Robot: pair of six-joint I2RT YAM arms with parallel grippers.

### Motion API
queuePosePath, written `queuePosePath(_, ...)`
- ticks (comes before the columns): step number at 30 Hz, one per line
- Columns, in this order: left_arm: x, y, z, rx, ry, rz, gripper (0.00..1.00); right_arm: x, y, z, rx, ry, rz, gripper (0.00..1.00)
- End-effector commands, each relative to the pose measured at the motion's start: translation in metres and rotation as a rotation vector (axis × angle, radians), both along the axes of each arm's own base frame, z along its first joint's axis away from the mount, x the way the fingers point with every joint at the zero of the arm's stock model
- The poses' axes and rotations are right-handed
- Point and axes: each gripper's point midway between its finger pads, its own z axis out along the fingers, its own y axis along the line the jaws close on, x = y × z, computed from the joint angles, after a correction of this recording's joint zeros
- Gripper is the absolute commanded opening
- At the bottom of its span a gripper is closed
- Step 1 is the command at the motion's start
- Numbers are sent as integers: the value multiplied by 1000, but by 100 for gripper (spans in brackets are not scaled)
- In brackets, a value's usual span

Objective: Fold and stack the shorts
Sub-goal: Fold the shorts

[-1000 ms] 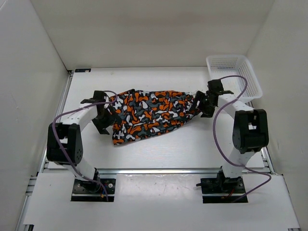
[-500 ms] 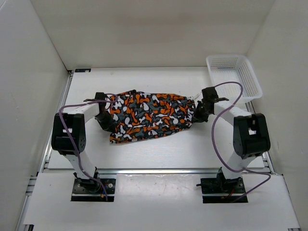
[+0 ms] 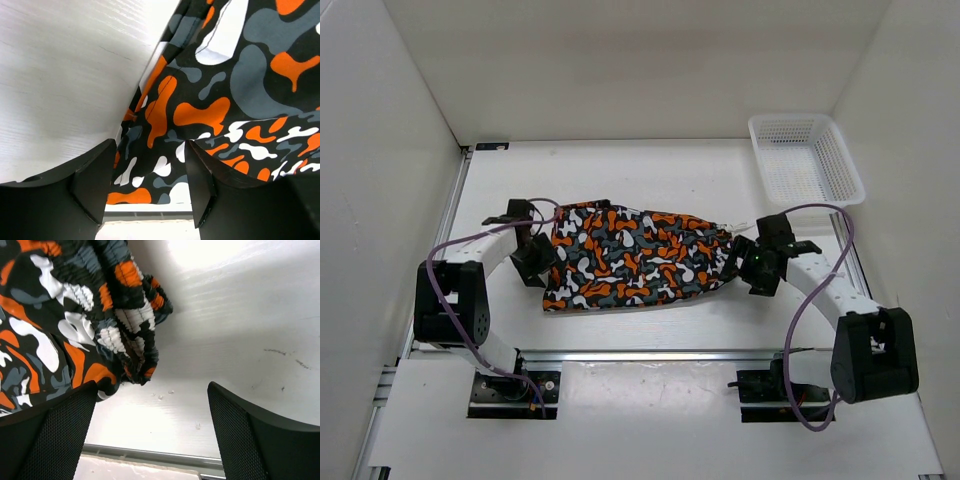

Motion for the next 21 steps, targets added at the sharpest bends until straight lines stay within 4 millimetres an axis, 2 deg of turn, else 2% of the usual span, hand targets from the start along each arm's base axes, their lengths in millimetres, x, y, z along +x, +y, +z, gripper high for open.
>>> queuePosePath(1,13,-3,21,-24,-73,-19,68,13,-5,7,1,-49,-12,95)
queuePosePath(2,18,-3,25,-23,-89,-27,68,17,-8,3,-1,-43,-25,95)
queuePosePath(4,21,-3,28,-23,-100,-28,68,35,0,8,49,-88,-19,95)
queuePosePath(7,25,-4,31,-32,-101,-30,68,60,6,-6,78,-98,-3,92)
queuePosePath(8,25,-4,31,-32,-101,-30,68,61,11,-10,104,-91,10,92)
queuePosePath(12,26,-4,34,-30,-104,-39,68,82,23,-17,162,-119,11,79)
queuePosePath(13,26,-4,34,-30,-104,-39,68,87,21,-23,148,-127,3,70)
queuePosePath(16,25,-6,31,-38,-94,-41,68,92,18,-29,136,-125,-27,53)
queuePosePath(17,28,-6,34,-38,-103,-41,68,93,16,-29,124,-128,-34,38)
queuePosePath(19,27,-6,31,-38,-93,-41,68,95,10,-31,95,-134,-50,20)
queuePosePath(20,27,-6,31,-38,-93,-41,68,94,8,-33,82,-127,-57,4)
queuePosePath(21,27,-6,31,-38,-93,-41,68,91,6,-31,73,-124,-62,0)
